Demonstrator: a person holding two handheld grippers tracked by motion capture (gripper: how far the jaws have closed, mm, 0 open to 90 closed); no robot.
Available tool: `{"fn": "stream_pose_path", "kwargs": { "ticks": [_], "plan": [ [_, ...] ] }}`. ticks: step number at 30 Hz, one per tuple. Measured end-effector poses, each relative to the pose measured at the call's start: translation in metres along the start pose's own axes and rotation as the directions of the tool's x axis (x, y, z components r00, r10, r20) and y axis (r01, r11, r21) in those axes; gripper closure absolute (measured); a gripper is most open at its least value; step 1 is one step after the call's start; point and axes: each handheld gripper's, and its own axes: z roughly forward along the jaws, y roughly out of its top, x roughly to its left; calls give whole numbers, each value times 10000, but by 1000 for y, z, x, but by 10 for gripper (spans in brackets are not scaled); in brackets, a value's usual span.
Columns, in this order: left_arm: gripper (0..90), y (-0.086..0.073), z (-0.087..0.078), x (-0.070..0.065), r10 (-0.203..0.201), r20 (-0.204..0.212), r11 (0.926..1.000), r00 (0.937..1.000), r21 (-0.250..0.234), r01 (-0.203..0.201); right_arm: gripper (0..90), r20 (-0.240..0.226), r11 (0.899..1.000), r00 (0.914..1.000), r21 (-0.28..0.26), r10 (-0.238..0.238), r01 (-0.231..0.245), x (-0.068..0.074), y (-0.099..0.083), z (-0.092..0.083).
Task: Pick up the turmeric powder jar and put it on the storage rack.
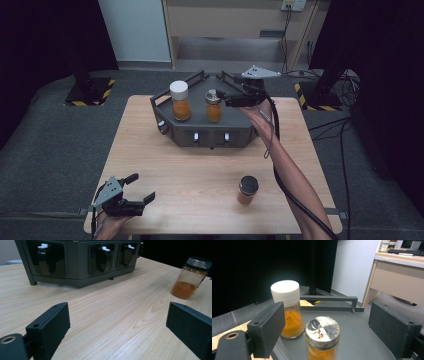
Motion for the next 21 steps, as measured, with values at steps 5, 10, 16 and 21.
{"fn": "stream_pose_path", "kwargs": {
  "ticks": [5, 10, 16, 21],
  "plan": [
    [41, 0, 0, 0, 5, 8, 10000, 10000, 3, -5, 137, 43, 10000, 9999, -10, -92, 92, 2, 2, -11],
    [41, 0, 0, 0, 20, 9, 10000, 10000, 10, -20, 134, 45, 9998, 9998, -88, -199, 199, 4, 2, -28],
    [41, 1, 0, 0, 49, 8, 10000, 10000, 32, -49, 132, 31, 9996, 9996, -23, -295, 295, 7, 1, -51],
    [41, 1, 0, 0, 29, 12, 10000, 10000, 31, -29, 130, 63, 9995, 9995, 0, -310, 310, 10, -10, -74]
  ]
}}
